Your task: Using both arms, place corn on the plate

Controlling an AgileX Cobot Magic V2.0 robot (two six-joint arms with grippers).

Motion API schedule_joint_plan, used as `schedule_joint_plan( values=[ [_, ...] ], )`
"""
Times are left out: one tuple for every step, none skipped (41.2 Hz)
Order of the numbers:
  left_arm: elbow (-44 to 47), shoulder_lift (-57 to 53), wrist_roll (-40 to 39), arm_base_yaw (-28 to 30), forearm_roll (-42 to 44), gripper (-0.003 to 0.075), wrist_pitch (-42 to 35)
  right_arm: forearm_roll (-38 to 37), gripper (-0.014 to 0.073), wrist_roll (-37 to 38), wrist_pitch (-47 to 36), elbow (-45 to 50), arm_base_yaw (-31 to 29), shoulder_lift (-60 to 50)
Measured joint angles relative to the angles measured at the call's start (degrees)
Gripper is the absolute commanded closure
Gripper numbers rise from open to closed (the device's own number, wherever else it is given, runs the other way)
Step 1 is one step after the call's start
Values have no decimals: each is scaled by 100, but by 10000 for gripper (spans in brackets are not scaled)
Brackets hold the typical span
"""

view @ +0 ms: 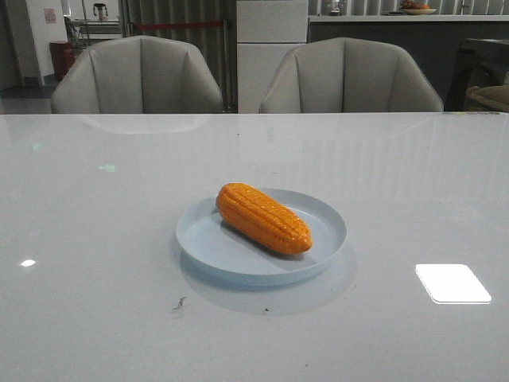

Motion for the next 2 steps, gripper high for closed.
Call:
schedule_joint_plan(
  values=[
    [0, 0, 0, 0, 0, 632, 0, 0, 541, 0, 0, 0, 0, 0],
    [0, 0, 0, 0, 0, 632, 0, 0, 541, 0, 0, 0, 0, 0]
  ],
)
